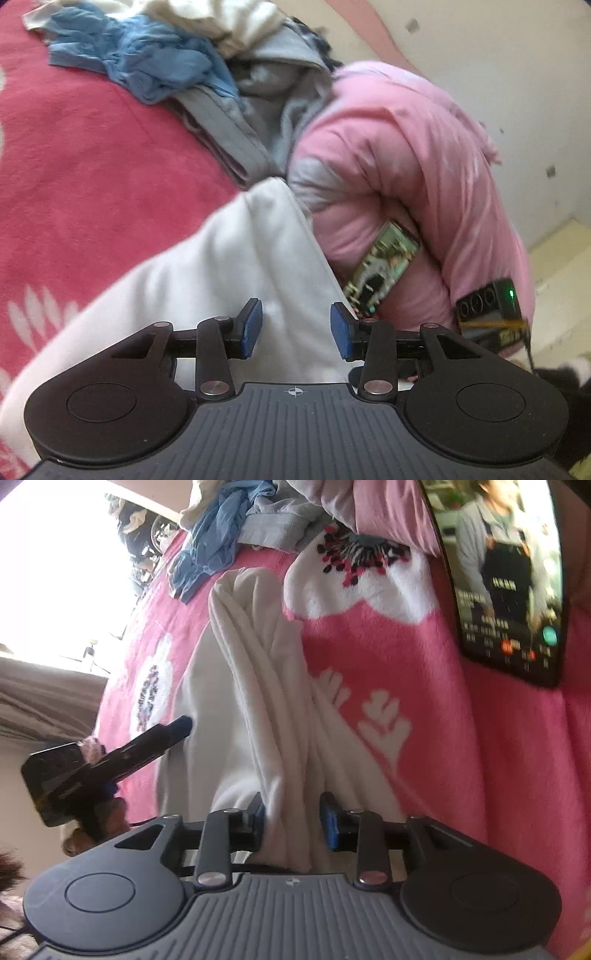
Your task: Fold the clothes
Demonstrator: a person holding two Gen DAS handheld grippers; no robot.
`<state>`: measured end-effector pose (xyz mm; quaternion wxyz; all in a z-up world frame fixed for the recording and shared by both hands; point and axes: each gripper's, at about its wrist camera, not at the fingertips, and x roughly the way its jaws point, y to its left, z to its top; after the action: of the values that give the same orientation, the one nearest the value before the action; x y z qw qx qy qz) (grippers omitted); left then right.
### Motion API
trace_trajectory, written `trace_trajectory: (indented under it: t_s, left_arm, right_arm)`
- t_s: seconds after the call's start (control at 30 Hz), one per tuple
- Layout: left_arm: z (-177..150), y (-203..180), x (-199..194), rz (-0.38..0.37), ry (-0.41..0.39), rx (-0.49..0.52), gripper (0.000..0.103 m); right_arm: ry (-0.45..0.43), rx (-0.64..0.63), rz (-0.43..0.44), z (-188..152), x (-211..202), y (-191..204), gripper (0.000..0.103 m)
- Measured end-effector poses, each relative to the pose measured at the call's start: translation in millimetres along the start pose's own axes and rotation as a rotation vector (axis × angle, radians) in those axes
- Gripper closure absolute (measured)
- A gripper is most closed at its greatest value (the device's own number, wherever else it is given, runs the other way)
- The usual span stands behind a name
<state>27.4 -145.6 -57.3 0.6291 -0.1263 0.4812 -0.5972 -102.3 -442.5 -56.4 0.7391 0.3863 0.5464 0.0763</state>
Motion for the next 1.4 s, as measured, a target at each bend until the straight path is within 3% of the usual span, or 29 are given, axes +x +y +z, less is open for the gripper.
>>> trace_trajectory:
  t_s: [0.07, 0.17, 0.37, 0.43, 0.63, 0.73, 0.8, 0.87, 0.93, 1.03, 1.13, 1.27, 1.4]
  left_arm:
    - [-0.2, -1.5, 4.2, -0.001, 0.003, 0.024, 0.062]
    - [0.2, -1.5, 7.7, 0.003, 0.008, 0.054, 0.062]
    - [-9.0, 0.6, 12.9, 0.034, 0.018, 0.132, 0.063]
    - [-10.9, 0.2, 13.8, 0.040, 0.007, 0.141, 0.062]
    - [-11.6, 1.8, 12.6, 0.035, -0.004, 0.146, 0.062]
    - [-13.5, 2.2, 3.1, 0.008, -0.007, 0.114, 0.061]
    - [-15.7, 2.3, -7.0, -0.018, -0.014, 0.085, 0.059]
    - [-20.5, 3.2, -23.6, -0.051, -0.028, 0.053, 0.057]
    - [-29.0, 5.0, -43.4, -0.076, -0.041, 0.032, 0.051]
    - [-48.0, 10.4, -74.8, -0.021, -0.049, 0.006, 0.045]
    - [-68.2, 19.0, -103.5, 0.057, -0.068, -0.037, 0.044]
    - [-95.7, 32.9, -128.5, 0.139, -0.125, -0.168, 0.037]
    - [-110.0, 54.4, -123.6, 0.160, -0.155, -0.313, 0.037]
  right_arm:
    - [0.024, 0.006, 0.006, -4.9, -0.6, -0.5, 0.054]
    - [0.012, -0.062, -0.077, -10.4, -14.7, 3.1, 0.050]
    - [-0.090, -0.334, -0.415, -11.9, -55.2, 37.8, 0.050]
    - [-0.119, -0.394, -0.485, -10.4, -63.2, 47.2, 0.050]
    - [-0.198, -0.498, -0.554, 6.0, -66.1, 52.9, 0.050]
    - [-0.208, -0.489, -0.519, 22.6, -55.5, 41.6, 0.045]
    - [-0.206, -0.450, -0.426, 36.0, -47.0, 35.6, 0.042]
    - [-0.202, -0.408, -0.320, 49.3, -37.1, 31.4, 0.028]
    - [-0.181, -0.379, -0.205, 62.0, -21.2, 29.8, 0.021]
    - [-0.121, -0.384, -0.101, 76.4, 8.7, 31.7, 0.011]
    - [-0.052, -0.398, -0.055, 85.1, 34.6, 30.9, 0.008]
    - [0.040, -0.408, 0.003, 94.1, 63.1, 26.2, 0.006]
    - [0.067, -0.430, 0.057, 95.8, 73.0, 25.8, 0.002]
